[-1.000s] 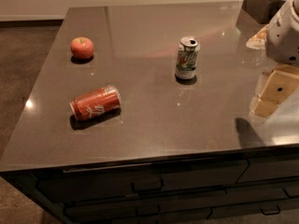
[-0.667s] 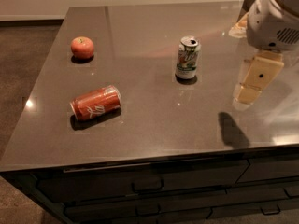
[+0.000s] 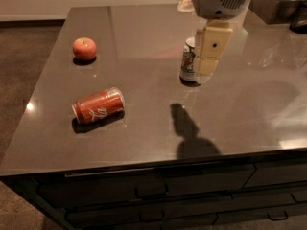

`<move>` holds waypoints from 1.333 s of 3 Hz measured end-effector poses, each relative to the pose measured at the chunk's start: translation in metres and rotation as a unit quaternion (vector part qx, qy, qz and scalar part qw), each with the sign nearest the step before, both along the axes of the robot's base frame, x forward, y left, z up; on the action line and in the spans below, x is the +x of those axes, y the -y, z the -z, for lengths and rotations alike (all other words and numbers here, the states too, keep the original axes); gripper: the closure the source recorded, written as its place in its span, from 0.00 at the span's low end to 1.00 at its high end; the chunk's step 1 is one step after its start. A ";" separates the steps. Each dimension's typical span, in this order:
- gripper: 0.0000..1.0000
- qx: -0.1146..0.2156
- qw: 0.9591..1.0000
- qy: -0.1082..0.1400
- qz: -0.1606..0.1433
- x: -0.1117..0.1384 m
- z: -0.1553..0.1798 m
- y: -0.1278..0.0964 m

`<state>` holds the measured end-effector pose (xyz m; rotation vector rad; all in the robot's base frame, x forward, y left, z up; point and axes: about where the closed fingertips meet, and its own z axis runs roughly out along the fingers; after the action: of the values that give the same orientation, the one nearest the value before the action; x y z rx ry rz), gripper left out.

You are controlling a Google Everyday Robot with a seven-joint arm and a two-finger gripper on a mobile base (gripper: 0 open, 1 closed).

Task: Place coke can upright

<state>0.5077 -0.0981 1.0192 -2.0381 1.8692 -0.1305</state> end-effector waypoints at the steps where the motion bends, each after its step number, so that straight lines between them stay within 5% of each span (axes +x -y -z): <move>1: 0.00 -0.027 0.996 0.010 -0.081 0.011 0.005 -0.053; 4: 0.00 -0.080 0.969 -0.050 -0.227 0.010 0.086 -0.168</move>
Offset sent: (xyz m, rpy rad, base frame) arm 0.0116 0.1396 -0.0773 -0.2009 0.0962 0.4343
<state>0.5173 0.0696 0.9330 -2.5699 1.4333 -0.0568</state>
